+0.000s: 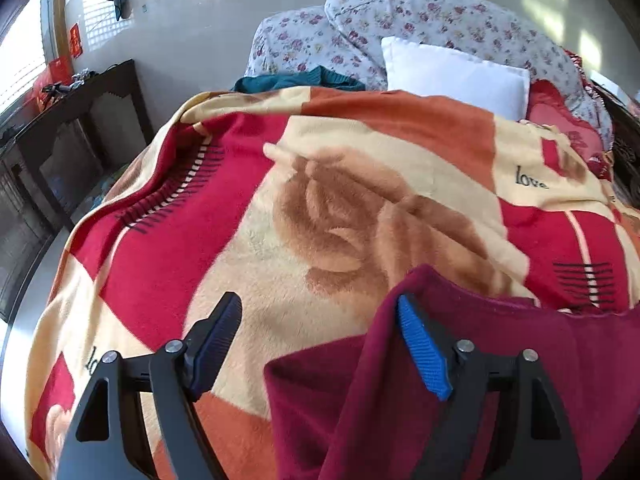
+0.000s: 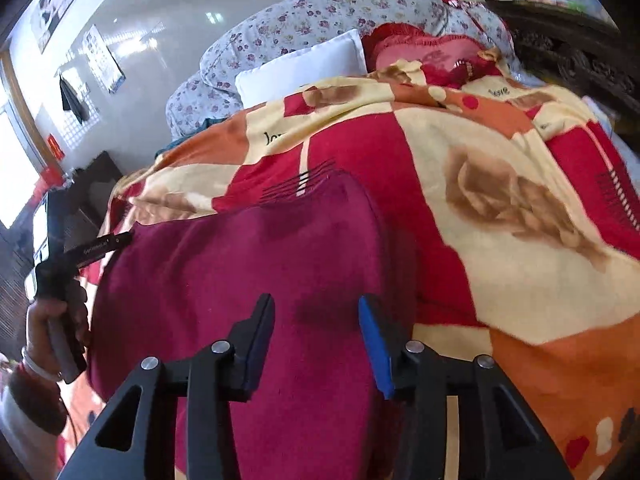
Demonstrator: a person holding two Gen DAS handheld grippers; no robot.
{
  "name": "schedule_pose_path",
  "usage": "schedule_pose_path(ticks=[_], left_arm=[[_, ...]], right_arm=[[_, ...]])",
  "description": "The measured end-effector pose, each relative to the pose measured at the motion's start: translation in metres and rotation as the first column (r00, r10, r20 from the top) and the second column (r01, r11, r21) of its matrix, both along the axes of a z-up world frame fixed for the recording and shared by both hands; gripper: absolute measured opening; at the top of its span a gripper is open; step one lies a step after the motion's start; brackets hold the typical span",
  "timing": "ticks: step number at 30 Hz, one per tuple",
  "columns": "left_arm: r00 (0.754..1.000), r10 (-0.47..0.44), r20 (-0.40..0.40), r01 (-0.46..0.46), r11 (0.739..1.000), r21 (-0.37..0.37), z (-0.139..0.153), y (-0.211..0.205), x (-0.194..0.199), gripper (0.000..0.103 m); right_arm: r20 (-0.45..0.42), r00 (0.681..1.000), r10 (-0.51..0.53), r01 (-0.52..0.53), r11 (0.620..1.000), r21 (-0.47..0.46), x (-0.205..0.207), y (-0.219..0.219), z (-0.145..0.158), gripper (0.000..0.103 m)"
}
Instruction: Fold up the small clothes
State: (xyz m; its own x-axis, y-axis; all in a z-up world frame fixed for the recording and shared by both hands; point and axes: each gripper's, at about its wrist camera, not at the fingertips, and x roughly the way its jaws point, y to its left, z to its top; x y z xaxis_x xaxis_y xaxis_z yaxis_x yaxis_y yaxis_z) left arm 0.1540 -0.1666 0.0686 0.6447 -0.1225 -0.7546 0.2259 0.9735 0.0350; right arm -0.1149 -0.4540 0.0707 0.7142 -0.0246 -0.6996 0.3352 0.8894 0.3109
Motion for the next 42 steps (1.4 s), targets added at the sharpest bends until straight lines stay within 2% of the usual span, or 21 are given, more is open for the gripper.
schedule_pose_path(ticks=[5, 8, 11, 13, 14, 16, 18, 22, 24, 27, 30, 33, 38, 42], left_arm=[[1.000, -0.028, 0.009, 0.028, 0.999, -0.034, 0.011, 0.012, -0.015, 0.081], [0.998, -0.056, 0.028, 0.057, 0.998, -0.017, 0.020, 0.028, -0.040, 0.081], [0.996, -0.062, 0.065, 0.063, 0.998, -0.005, 0.023, 0.048, -0.069, 0.081], [0.994, -0.058, 0.090, 0.058, 0.998, 0.000, 0.022, 0.062, -0.090, 0.081], [0.994, -0.061, 0.094, 0.061, 0.998, -0.003, 0.021, 0.067, -0.100, 0.081], [0.993, -0.068, 0.093, 0.069, 0.998, -0.006, 0.016, 0.077, -0.117, 0.081], [0.993, -0.075, 0.092, 0.076, 0.997, -0.006, 0.012, 0.086, -0.130, 0.081], [0.997, -0.019, 0.071, 0.023, 0.998, -0.065, -0.001, 0.117, -0.143, 0.081], [0.998, -0.009, 0.054, 0.013, 0.996, -0.089, -0.010, 0.129, -0.149, 0.081], [0.997, -0.071, 0.035, 0.073, 0.997, -0.035, -0.026, 0.123, -0.159, 0.081], [0.994, -0.104, 0.035, 0.106, 0.994, -0.035, -0.033, 0.116, -0.163, 0.081], [0.995, -0.099, 0.029, 0.100, 0.993, -0.055, -0.038, 0.117, -0.158, 0.081], [0.995, -0.096, -0.005, 0.095, 0.990, -0.102, -0.049, 0.122, -0.148, 0.082], [0.994, -0.110, -0.004, 0.108, 0.985, -0.136, -0.054, 0.124, -0.147, 0.086]], right_arm=[[0.025, 0.999, 0.035, -0.034, 0.999, -0.012, -0.012, 0.016, 0.023, 0.048], [0.017, 0.998, 0.065, -0.065, 0.997, -0.031, -0.029, 0.033, 0.025, 0.048], [0.002, 0.997, 0.076, -0.076, 0.997, -0.015, -0.045, 0.044, 0.015, 0.048], [-0.036, 0.998, 0.048, -0.048, 0.999, -0.013, -0.046, 0.042, -0.001, 0.048], [-0.069, 0.997, 0.033, -0.032, 0.999, 0.016, -0.043, 0.038, -0.013, 0.048], [-0.074, 0.997, 0.032, -0.028, 0.998, 0.047, -0.041, 0.036, -0.016, 0.048], [-0.054, 0.998, 0.034, -0.033, 0.999, 0.030, -0.043, 0.045, -0.002, 0.048], [0.014, 0.996, 0.093, -0.094, 0.995, 0.032, -0.040, 0.070, 0.023, 0.060], [0.032, 0.990, 0.141, -0.142, 0.989, 0.035, -0.030, 0.088, 0.027, 0.060], [0.047, 0.978, 0.201, -0.203, 0.978, 0.047, -0.003, 0.113, 0.026, 0.060], [0.054, 0.964, 0.261, -0.262, 0.965, 0.009, 0.031, 0.143, 0.026, 0.059], [0.061, 0.947, 0.316, -0.314, 0.948, -0.042, 0.067, 0.172, 0.030, 0.035], [0.081, 0.938, 0.338, -0.331, 0.940, -0.086, 0.131, 0.202, 0.033, 0.035], [0.021, 0.940, 0.339, -0.335, 0.935, -0.119, 0.184, 0.219, 0.020, 0.035]])
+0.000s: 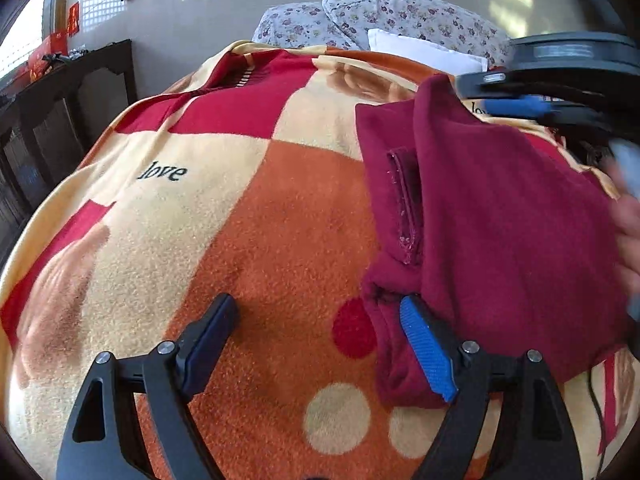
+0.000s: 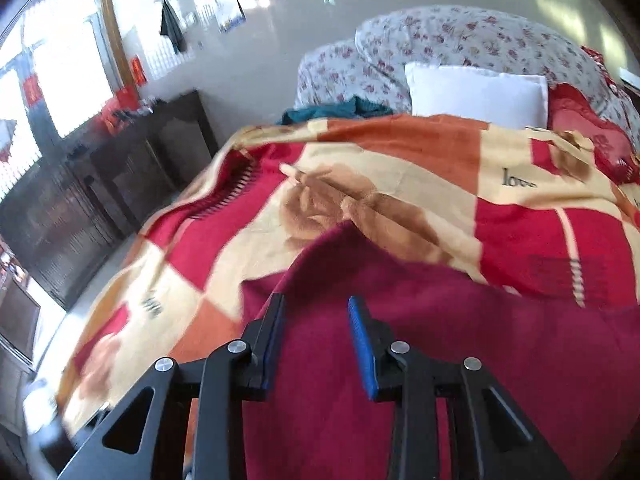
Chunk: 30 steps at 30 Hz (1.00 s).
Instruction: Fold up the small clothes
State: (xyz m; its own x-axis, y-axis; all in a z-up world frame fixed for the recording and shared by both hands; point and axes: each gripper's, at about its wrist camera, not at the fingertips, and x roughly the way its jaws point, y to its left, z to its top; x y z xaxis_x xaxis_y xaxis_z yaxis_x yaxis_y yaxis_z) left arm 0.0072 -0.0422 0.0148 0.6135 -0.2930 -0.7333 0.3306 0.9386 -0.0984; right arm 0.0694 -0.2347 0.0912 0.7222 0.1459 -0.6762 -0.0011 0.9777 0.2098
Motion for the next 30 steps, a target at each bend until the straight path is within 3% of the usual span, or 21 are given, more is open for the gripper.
schedule_pose_path(ticks=[5, 11, 16, 21, 26, 30], left_arm=[[1.000, -0.019, -0.025, 0.016, 0.995, -0.096, -0.002, 0.011, 0.005, 0.091], [1.000, -0.021, -0.021, 0.019, 0.996, -0.089, -0.003, 0.009, 0.005, 0.092], [1.000, -0.023, -0.018, 0.021, 0.996, -0.085, -0.003, 0.008, 0.004, 0.093], [1.000, -0.023, -0.018, 0.021, 0.996, -0.086, -0.004, 0.008, 0.005, 0.093], [1.000, -0.024, -0.019, 0.022, 0.996, -0.087, -0.004, 0.007, 0.004, 0.094], [0.999, -0.024, -0.021, 0.022, 0.995, -0.099, -0.004, 0.008, 0.005, 0.095]], right_arm=[[-0.076, 0.997, 0.036, -0.040, 0.998, -0.054, 0.044, 0.017, -0.025, 0.030], [-0.066, 0.998, 0.007, -0.012, 0.997, -0.081, 0.046, 0.023, -0.029, 0.031], [-0.035, 0.999, 0.033, -0.033, 0.999, -0.004, 0.021, 0.018, -0.011, 0.032], [0.013, 1.000, -0.022, 0.023, 0.996, -0.092, 0.012, 0.016, -0.001, 0.032], [-0.044, 0.989, -0.140, 0.137, 0.988, -0.064, 0.041, -0.008, -0.021, 0.032], [-0.046, 0.990, -0.137, 0.132, 0.988, -0.085, 0.053, -0.009, -0.034, 0.032]])
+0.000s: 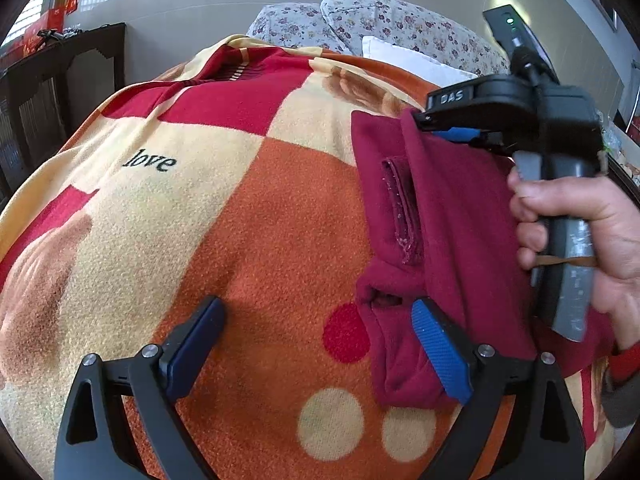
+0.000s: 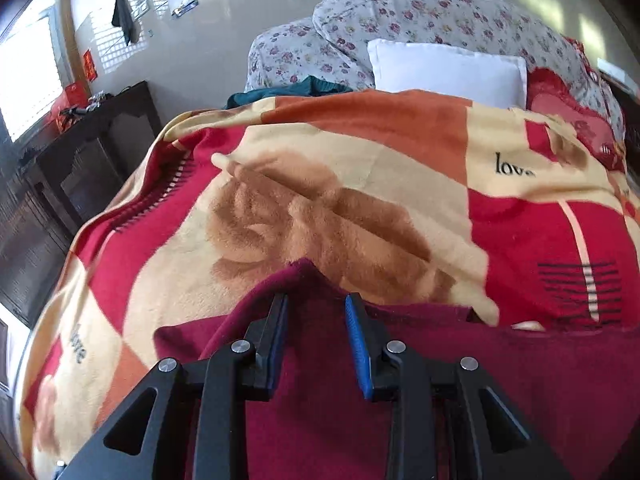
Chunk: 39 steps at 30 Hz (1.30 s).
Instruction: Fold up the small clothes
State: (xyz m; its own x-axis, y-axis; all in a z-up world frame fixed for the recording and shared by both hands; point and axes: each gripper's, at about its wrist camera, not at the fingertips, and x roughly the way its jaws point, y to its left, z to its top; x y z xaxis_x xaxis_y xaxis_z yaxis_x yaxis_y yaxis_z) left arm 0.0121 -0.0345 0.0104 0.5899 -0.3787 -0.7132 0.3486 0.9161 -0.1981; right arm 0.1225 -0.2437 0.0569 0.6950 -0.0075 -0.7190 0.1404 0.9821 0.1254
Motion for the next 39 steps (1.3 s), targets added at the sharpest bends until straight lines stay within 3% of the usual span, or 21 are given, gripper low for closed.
schedule_pose_path(ticks=[3, 6, 8, 12, 15, 17, 19, 23, 26, 28, 31, 33, 39], left_arm=[[1.000, -0.001, 0.000, 0.001, 1.000, 0.002, 0.000, 0.000, 0.000, 0.095], [1.000, -0.005, -0.002, 0.005, 1.000, 0.000, 0.000, 0.000, 0.000, 0.097], [1.000, -0.006, -0.001, 0.006, 1.000, 0.003, 0.000, -0.001, 0.001, 0.097], [1.000, -0.006, 0.000, 0.006, 1.000, 0.003, 0.000, -0.002, 0.000, 0.097], [1.000, -0.006, 0.003, 0.006, 1.000, -0.004, 0.001, -0.001, 0.001, 0.097], [1.000, -0.006, 0.005, 0.006, 1.000, -0.020, 0.001, 0.001, 0.001, 0.097], [1.000, -0.004, 0.007, 0.005, 0.999, -0.050, 0.002, 0.005, 0.000, 0.097], [1.000, -0.001, 0.021, 0.003, 0.993, -0.120, 0.006, 0.014, -0.002, 0.097], [0.998, 0.036, 0.044, -0.029, 0.988, -0.151, 0.013, 0.021, -0.005, 0.097], [0.997, 0.063, 0.053, -0.055, 0.988, -0.142, 0.019, 0.023, -0.007, 0.097], [0.993, 0.066, 0.095, -0.055, 0.992, -0.113, 0.038, 0.019, -0.015, 0.097], [0.992, 0.054, 0.110, -0.045, 0.996, -0.078, 0.048, 0.010, -0.018, 0.097], [0.995, 0.023, 0.099, -0.017, 0.998, -0.068, 0.060, -0.013, -0.022, 0.097]], right_arm=[[-0.011, 1.000, 0.017, -0.017, 0.999, -0.035, 0.005, 0.003, 0.000, 0.032], [-0.004, 1.000, 0.021, -0.021, 0.999, 0.031, -0.005, -0.006, 0.008, 0.032], [0.017, 1.000, 0.023, -0.024, 0.997, 0.070, -0.026, -0.013, 0.016, 0.035], [0.049, 0.999, -0.009, 0.009, 1.000, 0.003, -0.080, -0.031, 0.027, 0.049], [0.049, 0.994, -0.100, 0.099, 0.995, 0.026, -0.112, -0.064, 0.027, 0.050], [0.033, 0.988, -0.152, 0.151, 0.988, 0.035, -0.119, -0.085, 0.021, 0.050], [-0.048, 0.979, -0.197, 0.198, 0.980, 0.028, -0.109, -0.103, 0.001, 0.049], [-0.043, 0.982, -0.186, 0.186, 0.982, -0.020, -0.104, -0.101, 0.002, 0.049], [0.007, 0.992, -0.130, 0.129, 0.990, 0.064, -0.131, -0.095, 0.017, 0.055], [0.030, 0.993, -0.115, 0.112, 0.991, 0.074, -0.157, -0.096, 0.024, 0.066], [0.043, 0.991, -0.127, 0.127, 0.992, 0.012, -0.198, -0.101, 0.033, 0.071], [0.046, 0.988, -0.149, 0.149, 0.989, 0.012, -0.218, -0.110, 0.033, 0.072], [-0.039, 0.976, -0.213, 0.216, 0.974, 0.067, -0.246, -0.139, 0.011, 0.073]])
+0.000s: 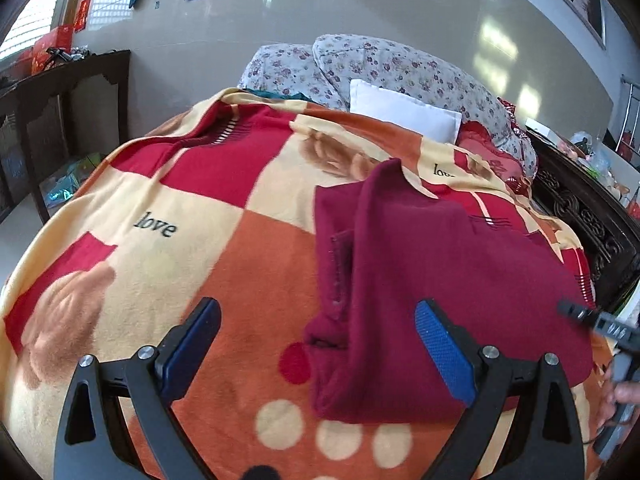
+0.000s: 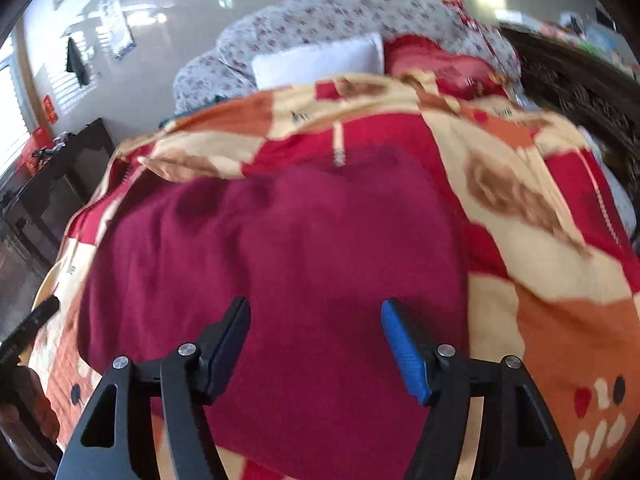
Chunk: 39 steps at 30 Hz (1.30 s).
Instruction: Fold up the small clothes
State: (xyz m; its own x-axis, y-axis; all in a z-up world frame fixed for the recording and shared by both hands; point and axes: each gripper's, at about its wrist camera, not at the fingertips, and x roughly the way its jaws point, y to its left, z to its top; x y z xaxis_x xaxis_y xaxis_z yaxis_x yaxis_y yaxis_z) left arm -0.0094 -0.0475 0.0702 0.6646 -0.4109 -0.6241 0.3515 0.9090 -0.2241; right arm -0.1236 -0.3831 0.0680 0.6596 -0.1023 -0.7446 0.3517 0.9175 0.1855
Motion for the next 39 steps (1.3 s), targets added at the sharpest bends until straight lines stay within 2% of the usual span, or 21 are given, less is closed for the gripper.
schedule_pose_path(ticks=[2, 5, 8, 11, 12, 16, 18, 20, 22, 27, 30, 31, 33, 36, 38, 39], left_arm=[[1.000, -0.002, -0.014, 0.002, 1.000, -0.001, -0.001, -0.005, 0.001, 0.097], [1.000, -0.007, -0.018, 0.007, 1.000, 0.015, -0.001, -0.010, 0.003, 0.097], [1.000, -0.005, -0.013, 0.005, 0.999, 0.051, -0.004, -0.013, 0.008, 0.097], [0.999, 0.000, -0.038, 0.001, 0.999, 0.042, -0.010, -0.009, 0.016, 0.097], [0.998, 0.005, -0.060, -0.004, 1.000, 0.017, -0.014, -0.006, 0.021, 0.097], [0.987, -0.006, -0.160, -0.008, 0.996, -0.093, -0.031, 0.005, 0.034, 0.097], [0.984, -0.021, -0.179, 0.005, 0.996, -0.091, -0.041, 0.005, 0.035, 0.097], [0.985, -0.031, -0.169, 0.019, 0.997, -0.069, -0.048, 0.003, 0.033, 0.097], [0.986, -0.040, -0.162, 0.027, 0.996, -0.079, -0.054, 0.002, 0.030, 0.097], [0.986, -0.075, -0.146, 0.061, 0.993, -0.100, -0.057, 0.002, 0.029, 0.099], [0.986, -0.082, -0.148, 0.067, 0.992, -0.104, -0.058, 0.002, 0.030, 0.101], [0.985, -0.076, -0.157, 0.059, 0.992, -0.111, -0.060, 0.003, 0.032, 0.101], [0.983, -0.091, -0.158, 0.069, 0.988, -0.140, -0.059, 0.007, 0.032, 0.103], [0.984, -0.088, -0.158, 0.068, 0.989, -0.130, -0.059, 0.005, 0.031, 0.103], [0.985, -0.088, -0.148, 0.073, 0.992, -0.105, -0.059, 0.001, 0.030, 0.103], [0.986, -0.087, -0.144, 0.074, 0.993, -0.093, -0.059, -0.001, 0.029, 0.103]], right_arm=[[-0.025, 1.000, 0.017, -0.016, 0.999, 0.031, 0.003, -0.006, -0.010, 0.073], [-0.012, 1.000, 0.011, -0.011, 0.999, 0.043, -0.001, -0.005, -0.002, 0.073], [0.028, 0.999, 0.029, -0.032, 0.996, 0.083, -0.005, 0.003, 0.008, 0.074], [0.076, 0.992, 0.098, -0.109, 0.983, 0.148, 0.001, 0.018, 0.014, 0.076], [0.089, 0.987, 0.132, -0.146, 0.974, 0.171, 0.009, 0.027, 0.016, 0.076], [0.100, 0.973, 0.210, -0.224, 0.961, 0.164, 0.049, 0.064, 0.023, 0.079], [0.102, 0.966, 0.239, -0.254, 0.949, 0.184, 0.071, 0.081, 0.025, 0.081], [0.103, 0.958, 0.267, -0.283, 0.933, 0.222, 0.099, 0.101, 0.025, 0.084], [0.085, 0.951, 0.298, -0.310, 0.924, 0.224, 0.123, 0.118, 0.025, 0.085], [-0.020, 0.932, 0.363, -0.357, 0.924, 0.133, 0.189, 0.169, 0.016, 0.085], [-0.130, 0.922, 0.365, -0.364, 0.931, 0.029, 0.220, 0.194, 0.003, 0.094], [-0.162, 0.915, 0.369, -0.375, 0.927, -0.005, 0.224, 0.199, -0.001, 0.099], [-0.230, 0.892, 0.388, -0.417, 0.905, -0.089, 0.232, 0.211, -0.009, 0.103], [-0.288, 0.866, 0.409, -0.462, 0.875, -0.146, 0.236, 0.218, -0.017, 0.103], [-0.282, 0.868, 0.410, -0.464, 0.870, -0.164, 0.236, 0.217, -0.019, 0.102], [-0.273, 0.873, 0.404, -0.459, 0.870, -0.179, 0.235, 0.216, -0.021, 0.095]])
